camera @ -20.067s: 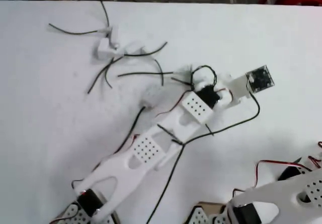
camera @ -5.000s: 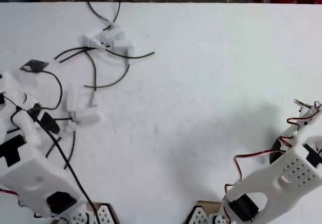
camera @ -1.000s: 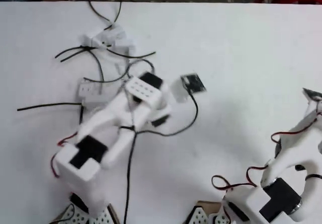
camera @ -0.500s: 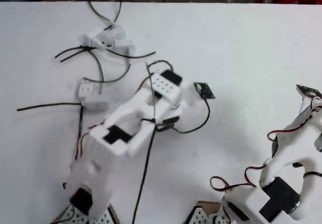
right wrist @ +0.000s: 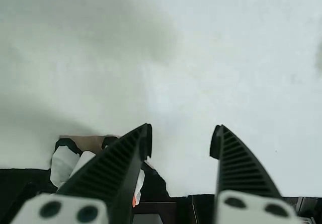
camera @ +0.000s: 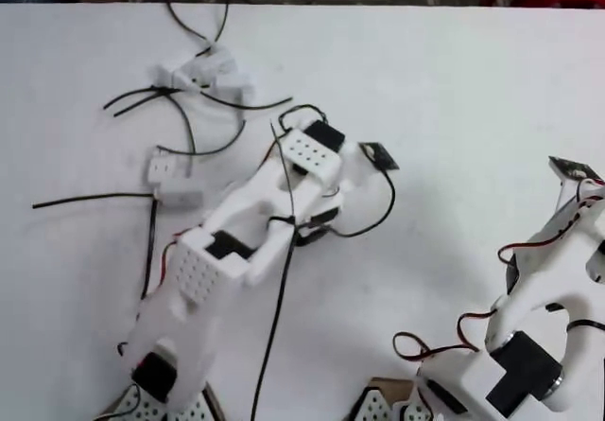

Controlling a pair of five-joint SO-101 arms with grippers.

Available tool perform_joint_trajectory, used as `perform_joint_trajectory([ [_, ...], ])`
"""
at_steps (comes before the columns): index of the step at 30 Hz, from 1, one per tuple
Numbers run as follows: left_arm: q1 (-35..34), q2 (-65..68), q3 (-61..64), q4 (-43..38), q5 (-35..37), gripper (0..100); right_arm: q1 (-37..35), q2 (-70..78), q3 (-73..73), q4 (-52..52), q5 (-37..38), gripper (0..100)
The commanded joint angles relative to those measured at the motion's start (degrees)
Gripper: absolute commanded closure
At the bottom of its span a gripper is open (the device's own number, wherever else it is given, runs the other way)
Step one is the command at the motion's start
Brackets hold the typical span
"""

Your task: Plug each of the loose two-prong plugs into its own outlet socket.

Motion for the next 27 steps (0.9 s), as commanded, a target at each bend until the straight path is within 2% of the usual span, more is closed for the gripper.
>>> perform_joint_trajectory([
  [1, 1.80, -7.69, 8.70, -7.82, 1.32, 85, -0.22, -2.33, -0.35, 0.40, 0.09, 80.0],
  [8, 2.51, -17.98, 23.65, -20.04, 1.41, 80, -0.40, -2.33, -0.26, 0.40, 0.09, 80.0],
  [19, 2.86, -18.15, 24.09, -20.31, 1.32, 80, -0.40, -1.80, -0.26, 0.40, 0.09, 80.0],
  [21, 2.95, -18.07, 24.26, -20.31, 1.32, 83, -0.31, -1.80, -0.26, 0.40, 0.09, 80.0],
  [25, 2.95, -18.07, 24.26, -20.31, 1.32, 98, 0.04, -1.80, -0.26, 0.40, 0.09, 80.0],
  [27, 2.95, -18.07, 24.26, -20.13, 1.41, 97, 0.04, -1.80, -0.26, 0.40, 0.09, 80.0],
])
